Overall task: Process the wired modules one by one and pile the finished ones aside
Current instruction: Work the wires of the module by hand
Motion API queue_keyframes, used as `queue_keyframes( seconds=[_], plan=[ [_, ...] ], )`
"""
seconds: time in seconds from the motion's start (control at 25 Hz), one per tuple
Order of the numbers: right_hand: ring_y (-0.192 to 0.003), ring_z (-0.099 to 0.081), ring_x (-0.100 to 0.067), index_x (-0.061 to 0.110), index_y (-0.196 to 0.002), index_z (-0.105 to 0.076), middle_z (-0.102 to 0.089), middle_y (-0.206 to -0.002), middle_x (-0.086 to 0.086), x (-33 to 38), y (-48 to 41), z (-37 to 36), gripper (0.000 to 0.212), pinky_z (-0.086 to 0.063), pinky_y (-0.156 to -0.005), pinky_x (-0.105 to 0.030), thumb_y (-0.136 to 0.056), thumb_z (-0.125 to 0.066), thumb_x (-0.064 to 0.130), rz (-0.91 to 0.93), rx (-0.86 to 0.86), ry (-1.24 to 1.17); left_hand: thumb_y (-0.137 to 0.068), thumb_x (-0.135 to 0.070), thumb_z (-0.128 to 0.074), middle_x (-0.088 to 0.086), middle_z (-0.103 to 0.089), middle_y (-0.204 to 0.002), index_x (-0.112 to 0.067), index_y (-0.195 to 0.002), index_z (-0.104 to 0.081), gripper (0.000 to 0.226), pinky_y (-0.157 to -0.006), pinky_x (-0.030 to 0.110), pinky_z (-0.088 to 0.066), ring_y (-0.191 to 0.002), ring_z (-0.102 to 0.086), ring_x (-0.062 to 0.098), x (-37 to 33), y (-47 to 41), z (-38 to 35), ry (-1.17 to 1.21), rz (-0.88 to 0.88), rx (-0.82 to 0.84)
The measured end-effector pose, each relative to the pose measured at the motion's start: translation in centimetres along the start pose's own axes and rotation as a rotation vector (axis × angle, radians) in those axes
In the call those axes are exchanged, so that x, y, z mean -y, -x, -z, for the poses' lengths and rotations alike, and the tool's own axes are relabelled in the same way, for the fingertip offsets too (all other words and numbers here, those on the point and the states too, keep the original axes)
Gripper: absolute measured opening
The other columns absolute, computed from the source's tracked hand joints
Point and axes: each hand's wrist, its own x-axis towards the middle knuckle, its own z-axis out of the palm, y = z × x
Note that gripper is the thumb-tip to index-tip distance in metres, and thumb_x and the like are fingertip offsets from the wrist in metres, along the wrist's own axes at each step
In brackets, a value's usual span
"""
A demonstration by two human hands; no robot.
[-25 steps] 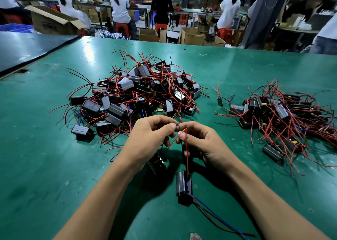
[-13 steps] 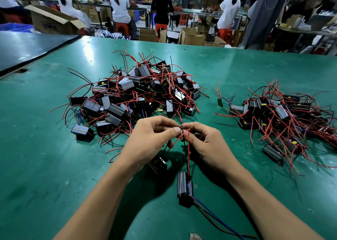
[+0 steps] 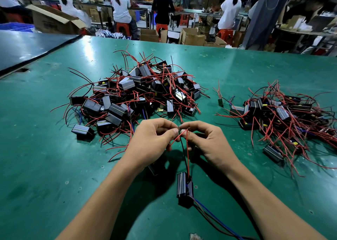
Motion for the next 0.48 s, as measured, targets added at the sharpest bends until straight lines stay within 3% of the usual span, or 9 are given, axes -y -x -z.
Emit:
queue_keyframes(
  seconds=[0.08, 0.24, 0.4, 0.48],
  plan=[
    [-0.053, -0.053, -0.013, 0.018, -0.092, -0.075, -0.062, -0.066, -0.007, -0.02, 0.0, 0.04, 0.007, -0.044, -0.046, -0.028, -0.086, -0.075, 0.021, 0.005, 0.0, 0.019, -0.093, -0.014, -0.066, -0.001, -0.074, -0.071, -0.019, -0.087, -0.072, 0.01, -0.052, 0.021, -0.049, -0.049, -0.06, 0.012, -0.12, 0.08, 0.0, -0.011, -0.002, 0.014],
    [-0.052, -0.051, -0.014, 0.017, -0.091, -0.074, -0.059, -0.062, -0.006, -0.04, -0.03, 0.05, 0.015, -0.043, -0.046, -0.027, -0.082, -0.077, 0.028, -0.002, -0.011, 0.012, -0.093, -0.013, -0.065, -0.001, -0.074, -0.073, -0.018, -0.088, -0.072, 0.01, -0.052, 0.02, -0.048, -0.05, -0.06, 0.013, -0.38, 0.21, 0.08, -0.028, -0.011, 0.028],
    [-0.052, -0.054, -0.014, 0.02, -0.089, -0.074, -0.064, -0.065, -0.006, -0.21, -0.18, 0.25, 0.001, -0.047, -0.046, -0.029, -0.091, -0.073, 0.02, 0.034, -0.027, 0.118, -0.093, -0.013, -0.065, -0.001, -0.075, -0.074, -0.018, -0.089, -0.073, 0.01, -0.051, 0.018, -0.048, -0.05, -0.059, 0.01, -0.5, 0.25, 0.13, -0.055, -0.014, 0.037],
    [-0.053, -0.056, -0.014, 0.022, -0.086, -0.074, -0.067, -0.071, -0.007, -0.2, -0.45, 0.19, 0.012, -0.049, -0.048, -0.03, -0.093, -0.069, 0.016, 0.014, -0.022, 0.142, -0.093, -0.014, -0.066, -0.002, -0.075, -0.074, -0.018, -0.09, -0.073, 0.009, -0.052, 0.019, -0.05, -0.05, -0.058, 0.011, -0.49, 0.22, 0.16, -0.068, -0.012, 0.04]
  ],
)
